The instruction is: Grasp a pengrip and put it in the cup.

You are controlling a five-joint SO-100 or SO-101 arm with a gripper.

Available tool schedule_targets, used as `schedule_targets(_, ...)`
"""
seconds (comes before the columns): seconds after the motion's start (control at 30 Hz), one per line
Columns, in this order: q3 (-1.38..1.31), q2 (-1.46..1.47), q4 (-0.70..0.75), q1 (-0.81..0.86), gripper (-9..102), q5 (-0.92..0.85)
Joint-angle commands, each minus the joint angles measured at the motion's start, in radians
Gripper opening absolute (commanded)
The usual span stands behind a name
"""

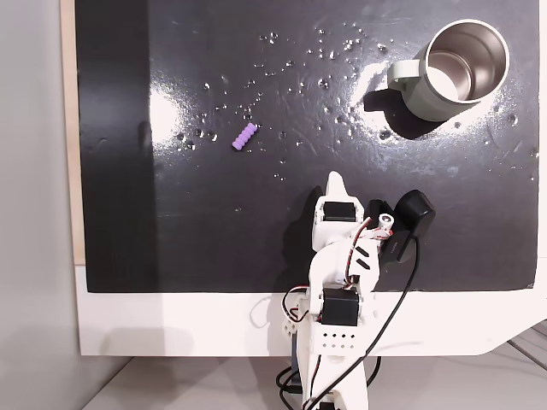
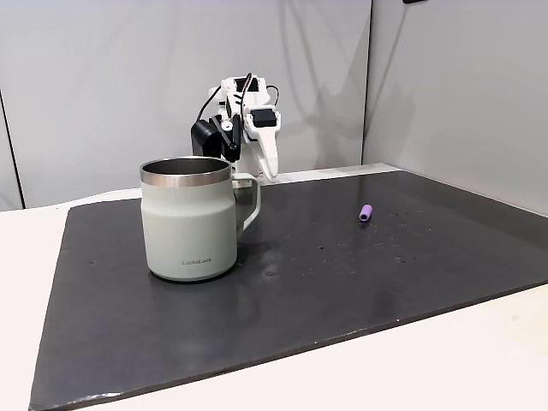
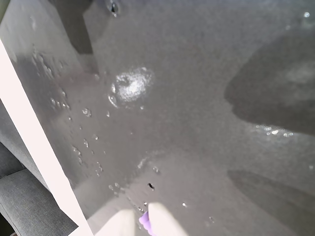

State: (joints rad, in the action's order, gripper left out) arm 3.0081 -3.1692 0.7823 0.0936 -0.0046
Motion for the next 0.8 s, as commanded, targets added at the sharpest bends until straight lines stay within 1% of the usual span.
schedule_targets(0.0, -0.008, -0.009, -0.032, -0.025, 0, -0.038)
schedule_targets(0.37, -0.008, -0.009, -0.032, -0.025, 0, -0.038)
schedule_targets(0.5, -0.014, -0.009, -0.034, -0.043, 0, -0.075)
schedule_targets(0.63, -0.104, -0.009, -0.041, -0.074, 0, -0.144)
schedule_targets(0.77, -0.275, 0.092, 0.006, -0.141, 0, -0.167)
